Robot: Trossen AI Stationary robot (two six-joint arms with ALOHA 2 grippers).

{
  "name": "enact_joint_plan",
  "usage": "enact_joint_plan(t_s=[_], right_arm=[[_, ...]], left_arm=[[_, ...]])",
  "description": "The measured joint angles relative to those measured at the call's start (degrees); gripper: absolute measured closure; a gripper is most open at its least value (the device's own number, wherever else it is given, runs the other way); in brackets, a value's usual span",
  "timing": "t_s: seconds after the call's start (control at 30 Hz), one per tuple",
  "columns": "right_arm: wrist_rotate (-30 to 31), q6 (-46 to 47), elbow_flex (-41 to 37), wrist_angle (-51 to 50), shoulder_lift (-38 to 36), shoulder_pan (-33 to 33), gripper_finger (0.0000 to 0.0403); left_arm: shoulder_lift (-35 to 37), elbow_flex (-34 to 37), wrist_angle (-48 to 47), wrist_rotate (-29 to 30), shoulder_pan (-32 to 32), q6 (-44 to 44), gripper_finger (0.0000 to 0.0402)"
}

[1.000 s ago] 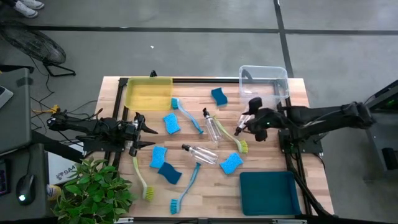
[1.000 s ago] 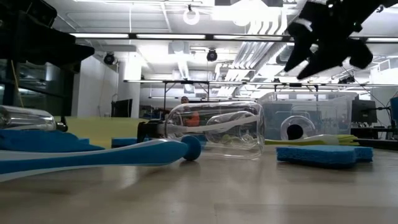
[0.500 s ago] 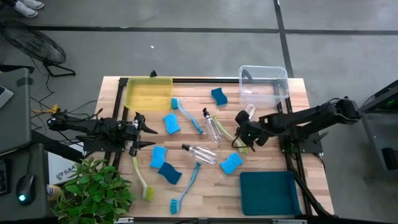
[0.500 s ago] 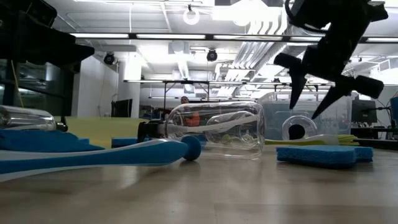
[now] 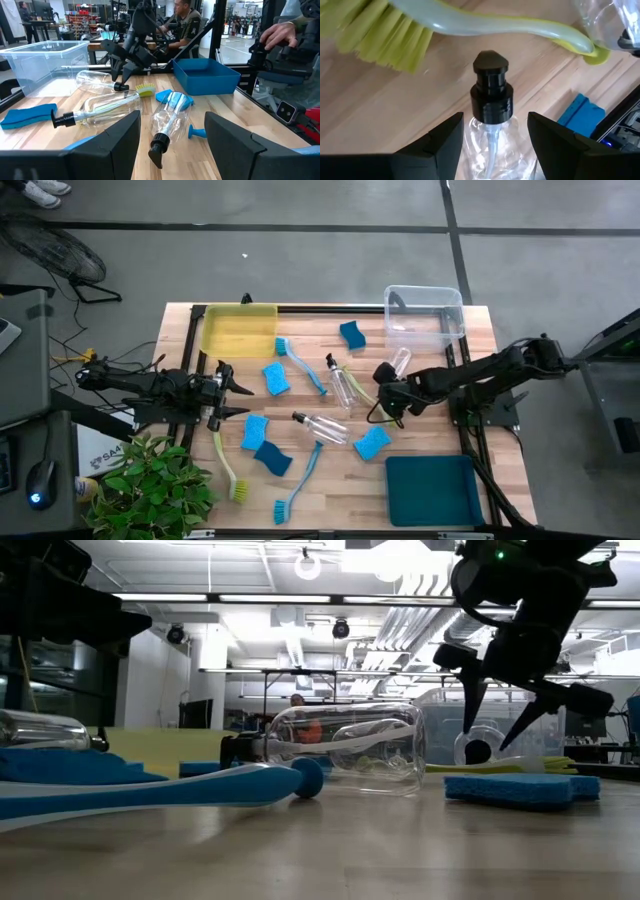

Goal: Pick & Place Kitchen Sink Supplies
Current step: Put the transparent soap dispenser into the transparent bin

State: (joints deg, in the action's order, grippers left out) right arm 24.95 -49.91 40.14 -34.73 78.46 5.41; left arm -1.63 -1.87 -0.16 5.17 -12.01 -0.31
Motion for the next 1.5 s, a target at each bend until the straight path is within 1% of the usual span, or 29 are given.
enact_joint_plan(t_s=[0.1, 0.2, 0.4, 0.5, 0.73, 1.0, 1.1, 1.23, 1.37, 1.5], right_arm=[[-0.41, 2.62, 0.0, 0.74, 0.0, 0.0, 0.0189], [-2.15, 5.3, -0.09, 0.73, 0.0, -0.26, 0.0189], [-1.97, 5.91, -0.66, 1.56, 0.0, -0.26, 0.0189], [-0.98, 3.74, -0.66, 2.34, 0.0, -0.26, 0.0189], [-1.1, -1.27, -0.66, 3.9, 0.0, -0.28, 0.0189], [-1.51, -1.99, -0.66, 4.99, 0.0, -1.35, 0.0189], [-1.61, -3.62, -0.66, 5.03, 0.0, -1.73, 0.0189], [-5.03, -4.62, -0.66, 5.05, 0.0, -2.96, 0.0189], [-5.65, -5.68, -0.66, 6.32, 0.0, -4.3, 0.0189], [-7.62, -7.18, -0.66, 6.91, 0.34, -5.62, 0.0189]], left_arm=[[0.0, 0.0, 0.0, 0.0, 0.0, 0.0, 0.0186], [0.0, 0.0, 0.0, -0.02, 0.0, -0.01, 0.0186], [-0.02, 0.0, 0.02, 0.0, 0.0, 0.01, 0.0186], [0.0, 0.0, 0.02, 0.0, 0.0, 0.02, 0.0186], [-0.01, 0.0, 0.02, -0.01, 0.0, 0.0, 0.0186], [0.0, 0.0, 0.01, 0.0, 0.0, -0.01, 0.0186], [0.0, 0.0, 0.0, 0.0, 0.0, -0.01, 0.0186], [0.0, 0.0, 0.02, 0.0, 0.0, 0.0, 0.0186], [-0.01, 0.0, 0.02, 0.0, 0.0, -0.01, 0.0186], [-0.01, 0.0, 0.02, 0.0, -0.01, 0.0, 0.0186]])
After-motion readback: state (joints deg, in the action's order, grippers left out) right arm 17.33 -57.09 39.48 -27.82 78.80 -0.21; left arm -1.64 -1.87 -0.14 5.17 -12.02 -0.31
